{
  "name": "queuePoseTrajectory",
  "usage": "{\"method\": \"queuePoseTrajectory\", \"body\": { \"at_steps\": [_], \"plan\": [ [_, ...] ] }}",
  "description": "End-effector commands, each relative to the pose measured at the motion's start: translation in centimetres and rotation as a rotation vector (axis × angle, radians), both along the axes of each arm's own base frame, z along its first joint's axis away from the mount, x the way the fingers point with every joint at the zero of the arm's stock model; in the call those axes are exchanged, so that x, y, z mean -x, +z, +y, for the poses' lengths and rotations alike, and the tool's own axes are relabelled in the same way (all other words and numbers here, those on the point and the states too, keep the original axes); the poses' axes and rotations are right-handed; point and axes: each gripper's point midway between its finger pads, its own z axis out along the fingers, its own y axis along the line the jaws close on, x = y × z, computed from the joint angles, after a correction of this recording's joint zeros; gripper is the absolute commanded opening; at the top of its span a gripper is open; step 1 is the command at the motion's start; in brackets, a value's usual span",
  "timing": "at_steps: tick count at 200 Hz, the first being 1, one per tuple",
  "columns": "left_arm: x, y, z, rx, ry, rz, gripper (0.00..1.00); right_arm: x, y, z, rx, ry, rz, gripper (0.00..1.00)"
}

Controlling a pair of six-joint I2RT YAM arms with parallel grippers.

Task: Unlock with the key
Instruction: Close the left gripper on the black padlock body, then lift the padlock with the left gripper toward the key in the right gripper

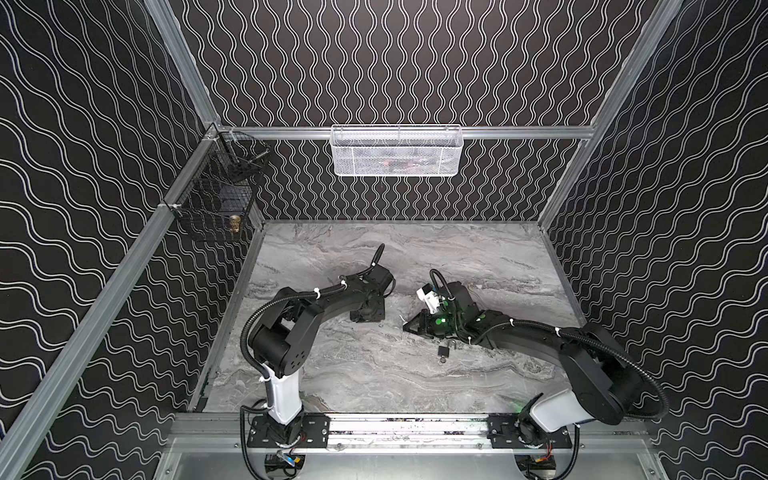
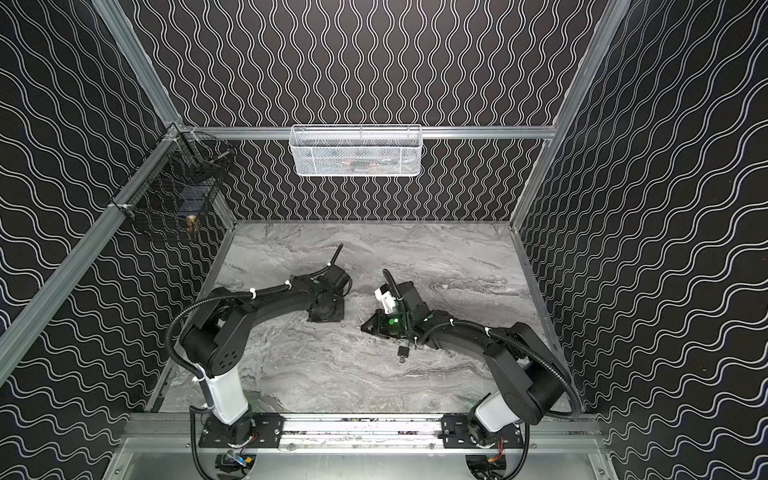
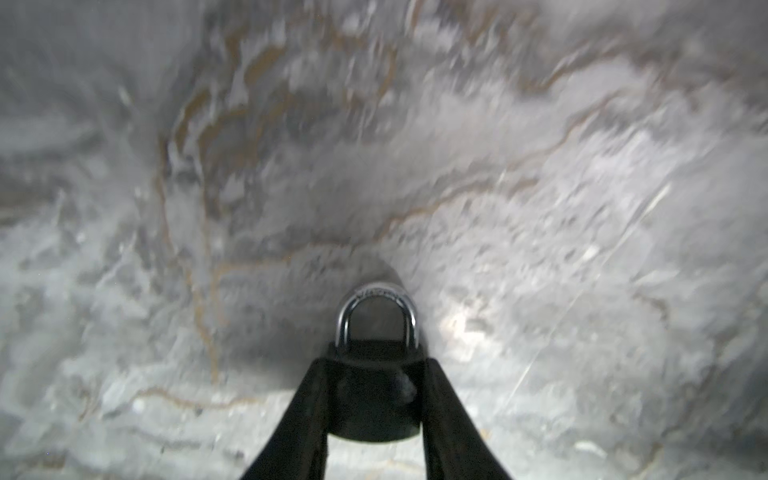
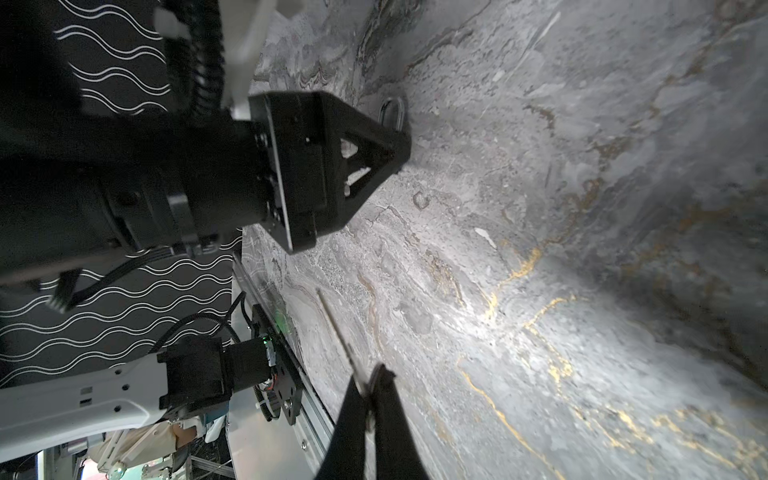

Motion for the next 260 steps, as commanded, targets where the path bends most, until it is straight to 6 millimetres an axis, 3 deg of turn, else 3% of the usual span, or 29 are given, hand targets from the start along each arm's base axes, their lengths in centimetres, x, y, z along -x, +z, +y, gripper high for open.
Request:
{"method": "queuePoseTrajectory", "body": {
  "at_steps": [1, 44, 121, 170, 260],
  "plan": [
    [0.8, 1.0, 0.5, 0.009, 0.049, 0.006, 0.16, 0.2, 0.4, -0.2, 0.013, 0.002, 0.003, 0.00],
    [0.7, 4.3, 0.8, 0.058, 0.118, -0.080, 0.11, 1.0, 0.3, 0.0, 0.043, -0.004, 0.051, 0.00],
    [1.5, 11.1, -0.1, 0.145, 0.222, -0.264, 0.03, 2.1, 1.7, 2.9, -0.008, -0.080, 0.087, 0.00],
    [2.0, 12.6, -1.6, 0.154, 0.222, -0.306, 0.02, 1.6, 3.8, 4.9, -0.100, -0.131, 0.029, 0.00],
    [2.4, 13.6, -2.8, 0.193, 0.223, -0.321, 0.00, 0.4, 4.8, 6.6, -0.201, -0.180, 0.009, 0.00]
  ]
}}
